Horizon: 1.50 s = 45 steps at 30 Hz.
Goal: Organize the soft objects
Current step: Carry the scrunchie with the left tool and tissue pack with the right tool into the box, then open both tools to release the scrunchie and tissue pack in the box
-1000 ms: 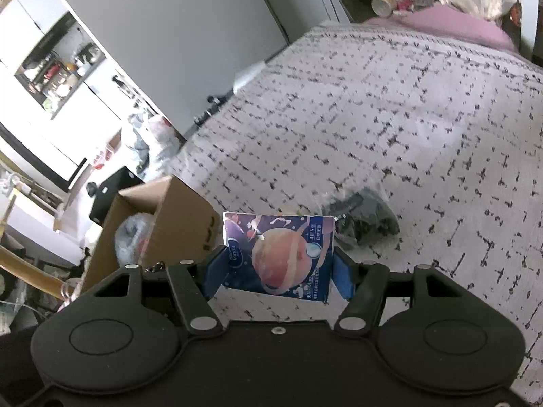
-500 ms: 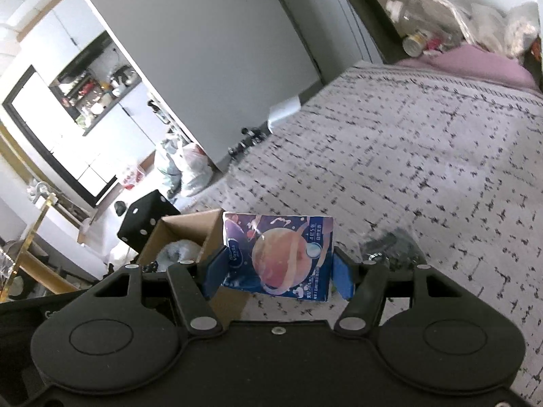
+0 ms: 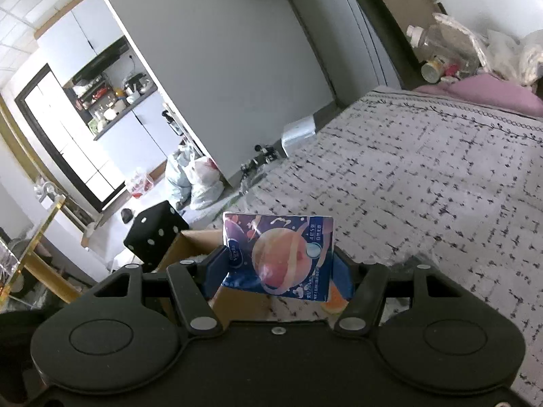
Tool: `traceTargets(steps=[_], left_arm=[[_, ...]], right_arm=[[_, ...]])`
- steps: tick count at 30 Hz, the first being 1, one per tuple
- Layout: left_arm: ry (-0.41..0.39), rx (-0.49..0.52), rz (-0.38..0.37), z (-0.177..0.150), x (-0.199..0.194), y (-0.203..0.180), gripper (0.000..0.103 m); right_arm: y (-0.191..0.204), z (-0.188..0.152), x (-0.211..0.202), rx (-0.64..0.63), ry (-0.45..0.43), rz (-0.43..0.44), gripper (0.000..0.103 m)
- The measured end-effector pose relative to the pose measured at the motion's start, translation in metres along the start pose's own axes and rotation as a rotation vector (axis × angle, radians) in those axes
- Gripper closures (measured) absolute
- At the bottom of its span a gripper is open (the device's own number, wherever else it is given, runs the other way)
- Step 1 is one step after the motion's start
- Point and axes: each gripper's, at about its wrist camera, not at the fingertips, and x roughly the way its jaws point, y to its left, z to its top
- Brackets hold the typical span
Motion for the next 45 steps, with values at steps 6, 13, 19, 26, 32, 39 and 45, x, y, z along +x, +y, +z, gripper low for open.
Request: traceTargets(steps=[6,13,19,26,32,39,45], left_arm=[[-0.011,-0.026,0.009,0.012,-0.001,0.022,0.071],[0.001,-0.07,0.025,0.022,0.007,0.05,0.071],[0.036,-0.083,0.006,0.022,0.021,0.064,0.071],[0.053,-0.107,-0.011,0.025,0.034,0.075,0.071],[0.083,-0.096,-0.056,0.026,0.046,0.08,0.07],[0.199,-0.115,-0.078,0.015,0.076,0.08,0.066],[0.218,-0.1,-0.076,0.016,0.082,0.082,0.049]], right_arm=[[0.02,-0.001,0.01,-0.039,0.005,0.017,0.041],[0.04,-0.004,0.029,-0.063,0.025,0.054,0.041],[0.048,-0.009,0.043,-0.061,0.065,0.061,0.041],[0.065,-0.017,0.047,-0.083,0.112,0.077,0.041],[0.072,-0.024,0.052,-0.091,0.142,0.076,0.041],[0.068,-0.031,0.066,-0.086,0.184,0.044,0.041],[0.074,-0.032,0.072,-0.098,0.197,0.044,0.041]])
